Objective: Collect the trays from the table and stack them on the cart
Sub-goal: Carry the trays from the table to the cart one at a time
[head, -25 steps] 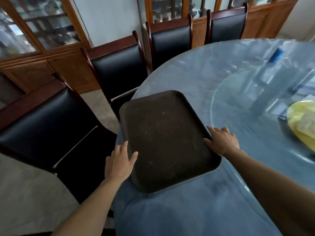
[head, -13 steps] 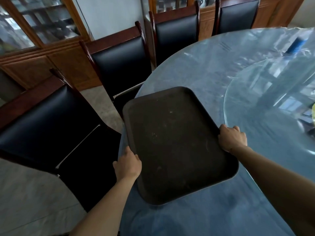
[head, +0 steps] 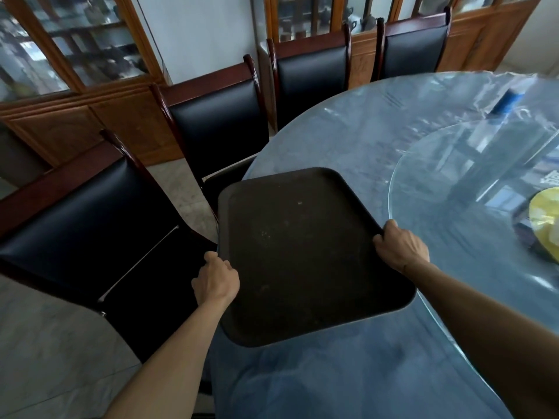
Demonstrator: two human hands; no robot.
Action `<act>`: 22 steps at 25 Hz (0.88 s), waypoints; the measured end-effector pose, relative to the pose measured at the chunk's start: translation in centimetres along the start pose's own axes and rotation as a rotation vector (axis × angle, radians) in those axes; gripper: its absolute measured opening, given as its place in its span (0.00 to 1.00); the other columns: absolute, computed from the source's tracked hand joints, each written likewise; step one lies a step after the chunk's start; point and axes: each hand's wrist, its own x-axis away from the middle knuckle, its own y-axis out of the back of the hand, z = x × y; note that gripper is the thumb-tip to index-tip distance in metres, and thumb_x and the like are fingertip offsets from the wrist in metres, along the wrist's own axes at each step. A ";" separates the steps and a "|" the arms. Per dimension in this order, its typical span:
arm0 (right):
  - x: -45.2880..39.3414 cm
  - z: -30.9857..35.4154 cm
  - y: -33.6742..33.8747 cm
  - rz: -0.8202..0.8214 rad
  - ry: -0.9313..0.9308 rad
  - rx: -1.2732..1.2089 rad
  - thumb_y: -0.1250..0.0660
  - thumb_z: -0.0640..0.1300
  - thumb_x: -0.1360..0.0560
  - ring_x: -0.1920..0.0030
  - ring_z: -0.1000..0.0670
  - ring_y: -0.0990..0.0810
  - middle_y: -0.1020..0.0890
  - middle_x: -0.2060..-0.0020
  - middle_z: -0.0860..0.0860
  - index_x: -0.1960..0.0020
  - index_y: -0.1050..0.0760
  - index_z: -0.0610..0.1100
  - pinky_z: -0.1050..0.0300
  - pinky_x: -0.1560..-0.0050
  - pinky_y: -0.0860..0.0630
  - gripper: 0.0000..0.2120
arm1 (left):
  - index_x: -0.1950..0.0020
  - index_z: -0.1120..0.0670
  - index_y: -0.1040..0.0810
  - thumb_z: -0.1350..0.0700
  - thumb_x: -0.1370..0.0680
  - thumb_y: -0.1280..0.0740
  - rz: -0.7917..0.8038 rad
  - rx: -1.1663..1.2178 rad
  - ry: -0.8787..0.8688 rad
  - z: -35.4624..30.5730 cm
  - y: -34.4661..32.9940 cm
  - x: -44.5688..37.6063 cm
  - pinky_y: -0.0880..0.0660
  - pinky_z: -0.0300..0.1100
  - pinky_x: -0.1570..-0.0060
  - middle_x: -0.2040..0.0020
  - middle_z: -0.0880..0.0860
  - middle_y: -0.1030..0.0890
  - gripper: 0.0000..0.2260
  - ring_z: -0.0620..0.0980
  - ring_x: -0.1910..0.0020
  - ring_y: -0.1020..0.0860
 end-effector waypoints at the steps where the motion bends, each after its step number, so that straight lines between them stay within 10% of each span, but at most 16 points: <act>1: 0.6 -0.1 0.4 -0.013 0.003 -0.014 0.45 0.49 0.23 0.59 0.40 0.25 0.22 0.55 0.40 0.52 0.36 0.42 0.49 0.59 0.31 0.10 | 0.31 0.57 0.37 0.54 0.18 0.45 -0.003 0.009 -0.005 0.0 0.6 0.3 0.31 0.55 0.41 0.40 0.61 0.22 0.16 0.62 0.42 0.24; 22: 21.9 -17.5 17.8 -0.394 -0.217 -0.262 0.41 0.51 0.25 0.60 0.41 0.25 0.21 0.55 0.40 0.52 0.32 0.43 0.49 0.60 0.32 0.11 | 0.42 0.59 0.29 0.55 0.20 0.40 -0.127 0.242 -0.485 -10.5 8.2 21.7 0.29 0.54 0.49 0.49 0.62 0.20 0.10 0.63 0.49 0.22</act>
